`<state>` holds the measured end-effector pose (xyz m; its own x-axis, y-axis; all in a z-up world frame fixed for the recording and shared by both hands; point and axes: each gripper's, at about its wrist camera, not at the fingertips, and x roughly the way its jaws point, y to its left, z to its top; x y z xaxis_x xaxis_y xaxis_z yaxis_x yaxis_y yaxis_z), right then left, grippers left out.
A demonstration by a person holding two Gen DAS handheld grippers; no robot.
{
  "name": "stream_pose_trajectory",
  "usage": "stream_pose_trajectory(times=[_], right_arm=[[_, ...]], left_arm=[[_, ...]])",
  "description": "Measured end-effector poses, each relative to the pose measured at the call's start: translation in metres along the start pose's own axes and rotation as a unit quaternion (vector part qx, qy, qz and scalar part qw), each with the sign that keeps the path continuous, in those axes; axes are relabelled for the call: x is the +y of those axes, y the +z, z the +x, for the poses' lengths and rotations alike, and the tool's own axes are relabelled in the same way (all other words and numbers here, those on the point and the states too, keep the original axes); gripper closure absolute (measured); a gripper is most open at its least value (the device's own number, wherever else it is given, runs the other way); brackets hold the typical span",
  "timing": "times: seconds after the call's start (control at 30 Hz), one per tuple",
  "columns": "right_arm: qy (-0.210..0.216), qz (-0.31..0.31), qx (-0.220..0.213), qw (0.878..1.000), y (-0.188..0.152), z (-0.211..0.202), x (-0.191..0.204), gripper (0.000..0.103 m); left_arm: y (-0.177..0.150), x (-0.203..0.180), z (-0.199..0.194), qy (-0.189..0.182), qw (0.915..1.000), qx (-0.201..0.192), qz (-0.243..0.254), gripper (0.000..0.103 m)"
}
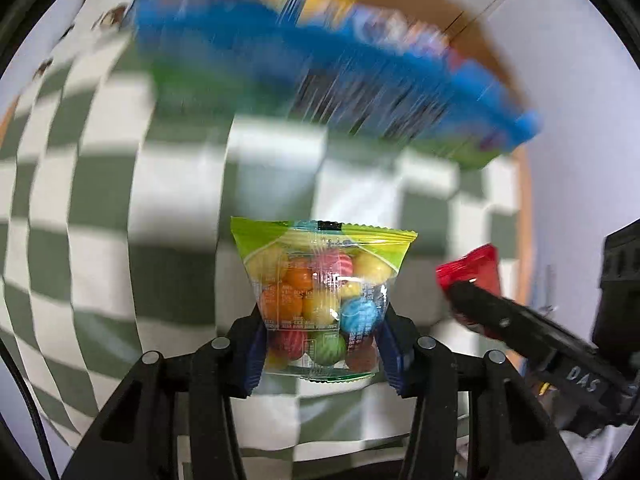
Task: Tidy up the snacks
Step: 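Carry both packs over the cardboard box with both tools, then open both tools to drop the packs into the box and withdraw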
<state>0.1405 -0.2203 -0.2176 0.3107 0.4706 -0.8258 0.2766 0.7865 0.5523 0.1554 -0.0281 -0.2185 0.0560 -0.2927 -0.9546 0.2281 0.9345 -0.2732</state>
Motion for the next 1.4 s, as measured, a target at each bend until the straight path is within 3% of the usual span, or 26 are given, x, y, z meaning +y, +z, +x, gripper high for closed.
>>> stream_pose_trajectory(times=[0.13,0.3,0.4,0.57,0.63,0.67,0.7,0.73,0.83,0.9,1.07,1.23,1.4], right_arm=[[0.024,-0.03,-0.048,0.998,0.047,-0.04,0.035,0.06],[-0.01,-0.069,-0.09,0.993,0.127,-0.051,0.066,0.059],[-0.036,-0.067,-0.081,0.994,0.169,-0.033,0.065,0.059],[-0.078,-0.049,-0.046,0.995,0.222,0.007,0.052,0.058],[-0.091,-0.047,-0.038,0.994,0.234,0.02,0.045,0.056],[-0.099,-0.044,-0.032,0.994,0.237,0.026,0.041,0.05],[-0.109,-0.034,-0.023,0.993,0.241,0.034,0.034,0.034],[-0.113,-0.028,-0.016,0.993,0.242,0.039,0.028,0.027],[-0.13,-0.024,-0.012,0.991,0.245,0.046,0.016,0.019],[-0.143,-0.032,-0.011,0.989,0.244,0.048,0.016,0.006],[-0.177,-0.055,-0.01,0.983,0.239,0.045,0.023,0.006],[-0.234,-0.078,-0.023,0.969,0.233,0.039,0.035,0.002],[-0.238,-0.074,-0.027,0.968,0.225,0.031,0.036,0.002]], left_arm=[[0.074,-0.013,-0.05,-0.023,0.9988,-0.038,0.019,0.058],[0.174,-0.025,-0.061,0.008,0.9982,-0.049,0.034,0.058],[0.227,-0.027,-0.038,0.022,0.9992,-0.018,0.028,0.057],[0.27,-0.012,0.023,0.035,0.9987,0.037,0.005,0.057],[0.273,-0.006,0.044,0.034,0.998,0.052,-0.008,0.056],[0.275,-0.005,0.05,0.037,0.9978,0.054,-0.008,0.054],[0.278,-0.002,0.055,0.047,0.9975,0.052,-0.006,0.041],[0.275,-0.001,0.055,0.052,0.9974,0.051,-0.004,0.026],[0.274,0.003,0.057,0.06,0.9971,0.046,-0.004,0.013],[0.272,0.003,0.057,0.066,0.9969,0.041,0.002,0.013],[0.263,-0.003,0.049,0.115,0.9931,0.007,0.024,0.013],[0.25,-0.008,0.035,0.122,0.9919,-0.014,0.031,0.012],[0.24,-0.008,0.021,0.134,0.9898,-0.036,0.032,0.012]])
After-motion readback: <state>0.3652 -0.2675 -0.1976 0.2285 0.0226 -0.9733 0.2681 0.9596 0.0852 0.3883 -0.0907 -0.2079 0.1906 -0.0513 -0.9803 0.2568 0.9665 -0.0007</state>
